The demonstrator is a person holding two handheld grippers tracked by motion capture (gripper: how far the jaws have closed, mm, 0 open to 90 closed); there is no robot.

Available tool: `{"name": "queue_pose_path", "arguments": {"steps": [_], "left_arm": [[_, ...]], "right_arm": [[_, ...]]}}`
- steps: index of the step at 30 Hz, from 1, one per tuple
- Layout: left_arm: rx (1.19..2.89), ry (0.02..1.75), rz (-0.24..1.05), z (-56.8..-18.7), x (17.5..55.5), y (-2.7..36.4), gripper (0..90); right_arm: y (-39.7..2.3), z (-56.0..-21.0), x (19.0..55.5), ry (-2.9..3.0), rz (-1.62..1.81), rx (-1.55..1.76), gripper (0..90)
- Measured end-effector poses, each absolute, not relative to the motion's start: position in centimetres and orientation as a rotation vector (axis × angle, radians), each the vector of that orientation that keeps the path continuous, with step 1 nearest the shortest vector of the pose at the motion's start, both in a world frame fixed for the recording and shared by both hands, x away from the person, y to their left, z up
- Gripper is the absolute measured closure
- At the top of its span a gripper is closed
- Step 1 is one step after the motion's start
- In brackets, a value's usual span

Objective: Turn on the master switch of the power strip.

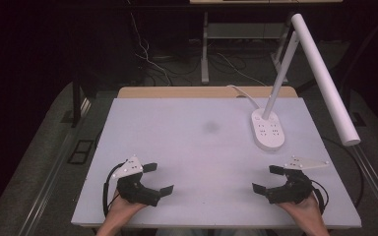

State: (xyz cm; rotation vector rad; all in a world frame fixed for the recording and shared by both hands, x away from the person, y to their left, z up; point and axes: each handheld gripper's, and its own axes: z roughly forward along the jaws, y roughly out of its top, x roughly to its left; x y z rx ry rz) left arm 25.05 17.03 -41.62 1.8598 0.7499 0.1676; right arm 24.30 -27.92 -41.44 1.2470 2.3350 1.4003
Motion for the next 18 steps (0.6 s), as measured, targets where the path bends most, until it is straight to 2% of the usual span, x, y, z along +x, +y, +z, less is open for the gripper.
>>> {"name": "queue_pose_path", "arguments": {"steps": [18], "left_arm": [[1.858, 0.766, 0.159, -41.77, 25.08, 17.33, 0.0]], "right_arm": [[-27.87, -41.43, 24.24, 2.357, 1.371, 1.242, 0.1]]}}
